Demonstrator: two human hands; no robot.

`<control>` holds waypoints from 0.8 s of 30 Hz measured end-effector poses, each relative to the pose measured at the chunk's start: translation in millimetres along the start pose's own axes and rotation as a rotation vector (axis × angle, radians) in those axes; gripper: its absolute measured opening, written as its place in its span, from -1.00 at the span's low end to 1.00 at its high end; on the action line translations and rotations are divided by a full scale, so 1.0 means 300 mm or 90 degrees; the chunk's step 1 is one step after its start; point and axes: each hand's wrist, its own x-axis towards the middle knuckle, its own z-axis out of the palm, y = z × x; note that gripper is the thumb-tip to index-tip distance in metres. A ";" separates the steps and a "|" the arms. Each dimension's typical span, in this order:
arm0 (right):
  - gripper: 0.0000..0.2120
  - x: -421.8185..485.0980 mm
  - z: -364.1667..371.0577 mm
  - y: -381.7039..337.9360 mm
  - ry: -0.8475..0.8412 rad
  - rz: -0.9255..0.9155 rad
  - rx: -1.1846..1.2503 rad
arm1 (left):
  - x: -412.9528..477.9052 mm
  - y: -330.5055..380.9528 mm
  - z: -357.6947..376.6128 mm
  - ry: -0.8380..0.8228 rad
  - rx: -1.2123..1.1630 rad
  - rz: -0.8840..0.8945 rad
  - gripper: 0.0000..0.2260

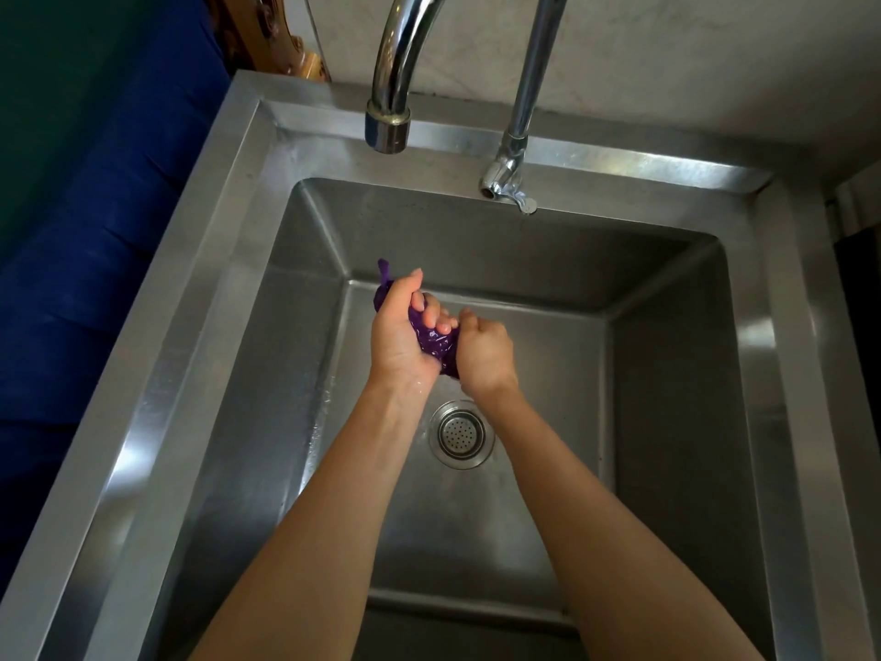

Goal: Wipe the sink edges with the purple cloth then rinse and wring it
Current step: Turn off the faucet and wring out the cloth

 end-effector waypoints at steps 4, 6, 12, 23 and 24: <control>-0.68 0.025 0.007 0.015 -0.044 0.051 0.023 | -0.002 -0.008 -0.012 0.009 0.002 -0.001 -0.57; -0.68 0.030 0.010 0.031 -0.052 0.060 0.027 | -0.007 -0.015 -0.019 0.019 0.004 -0.007 -0.58; -0.60 0.049 -0.038 0.049 -0.082 0.045 0.042 | 0.009 -0.021 -0.019 -0.001 0.114 0.023 -0.75; -0.78 0.054 -0.192 0.019 -0.167 -0.427 -0.144 | 0.015 0.120 -0.167 -0.216 0.174 -0.387 -0.27; -0.77 0.052 -0.203 0.008 -0.196 -0.466 -0.148 | 0.019 0.124 -0.161 -0.249 0.236 -0.406 -0.32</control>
